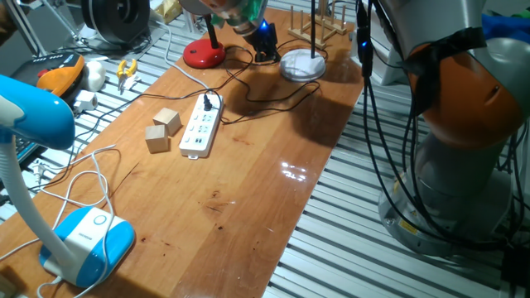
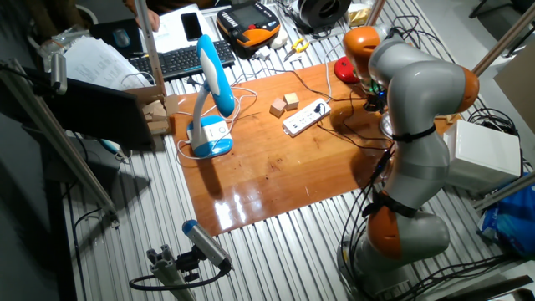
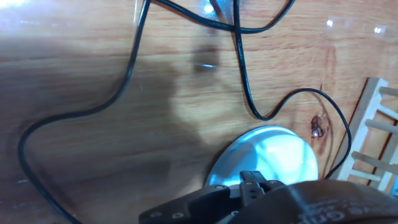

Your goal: Plug in the power cord of the desk lamp, turn on the socket, and light up the desk lamp

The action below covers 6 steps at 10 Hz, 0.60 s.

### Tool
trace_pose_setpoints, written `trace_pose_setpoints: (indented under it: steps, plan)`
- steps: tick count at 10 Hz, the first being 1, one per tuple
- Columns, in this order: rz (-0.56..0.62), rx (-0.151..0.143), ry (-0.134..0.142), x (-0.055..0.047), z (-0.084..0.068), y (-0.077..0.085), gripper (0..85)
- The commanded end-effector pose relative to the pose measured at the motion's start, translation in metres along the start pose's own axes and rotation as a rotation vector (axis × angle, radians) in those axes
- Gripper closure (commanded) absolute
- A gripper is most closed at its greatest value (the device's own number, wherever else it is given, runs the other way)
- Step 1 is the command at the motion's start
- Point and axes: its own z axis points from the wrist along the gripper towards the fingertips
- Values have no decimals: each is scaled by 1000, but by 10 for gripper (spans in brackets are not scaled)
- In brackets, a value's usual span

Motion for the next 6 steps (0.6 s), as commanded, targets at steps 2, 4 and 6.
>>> trace_pose_setpoints:
  steps: [2,4,6]
  plan:
    - [7,16,-13,0,0,0,850]
    - [17,32,-19,4,0,-3,850]
    - [16,35,-22,12,4,-12,850]
